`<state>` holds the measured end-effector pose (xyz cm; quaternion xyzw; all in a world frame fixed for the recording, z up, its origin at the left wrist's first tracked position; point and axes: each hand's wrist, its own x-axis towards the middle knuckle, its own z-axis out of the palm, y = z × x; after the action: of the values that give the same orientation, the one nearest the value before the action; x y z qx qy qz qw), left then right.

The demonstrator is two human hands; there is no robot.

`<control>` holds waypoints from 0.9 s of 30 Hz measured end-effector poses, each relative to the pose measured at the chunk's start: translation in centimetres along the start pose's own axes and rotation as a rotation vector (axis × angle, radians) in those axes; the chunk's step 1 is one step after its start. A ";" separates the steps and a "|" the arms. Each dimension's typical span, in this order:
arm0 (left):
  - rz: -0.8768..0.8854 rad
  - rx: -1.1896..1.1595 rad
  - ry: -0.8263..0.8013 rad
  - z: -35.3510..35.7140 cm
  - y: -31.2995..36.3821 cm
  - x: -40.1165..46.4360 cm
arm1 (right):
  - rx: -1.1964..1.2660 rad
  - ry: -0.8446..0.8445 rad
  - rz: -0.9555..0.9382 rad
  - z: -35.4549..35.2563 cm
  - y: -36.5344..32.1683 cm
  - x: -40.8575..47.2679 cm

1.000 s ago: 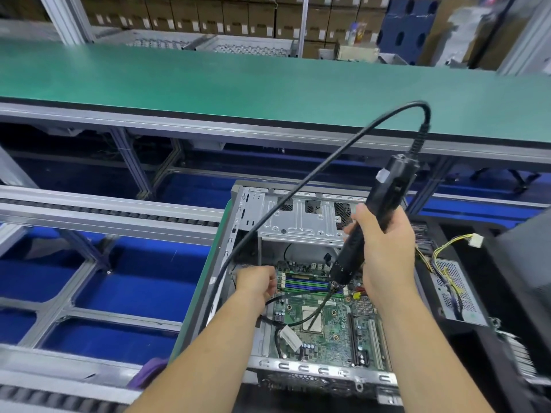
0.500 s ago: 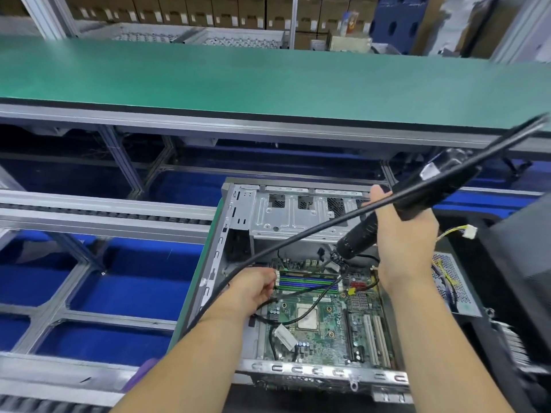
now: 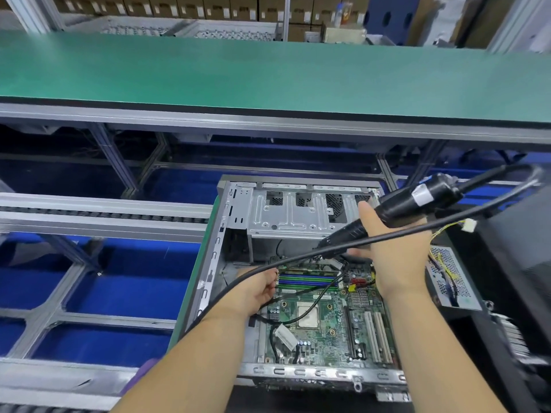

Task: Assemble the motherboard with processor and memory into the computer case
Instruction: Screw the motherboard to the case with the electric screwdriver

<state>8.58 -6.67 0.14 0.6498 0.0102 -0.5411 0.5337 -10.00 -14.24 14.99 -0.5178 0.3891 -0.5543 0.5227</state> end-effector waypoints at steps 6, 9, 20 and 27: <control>-0.010 -0.037 -0.025 0.3 0.1 -0.2 | 0.011 -0.014 0.023 0.5 0.2 0.3; -0.024 -0.059 -0.028 0.4 0.1 -0.2 | 0.009 -0.018 0.016 0.7 0.1 0.4; -0.047 -0.092 -0.006 0.2 0.0 -0.1 | 0.031 -0.011 0.029 0.7 0.2 0.4; -0.049 -0.127 -0.014 0.2 0.2 -0.5 | 0.028 -0.005 0.049 0.4 0.4 0.3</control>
<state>8.36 -6.63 0.63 0.6104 0.0567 -0.5569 0.5604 -9.51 -14.56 14.70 -0.5021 0.3925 -0.5456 0.5441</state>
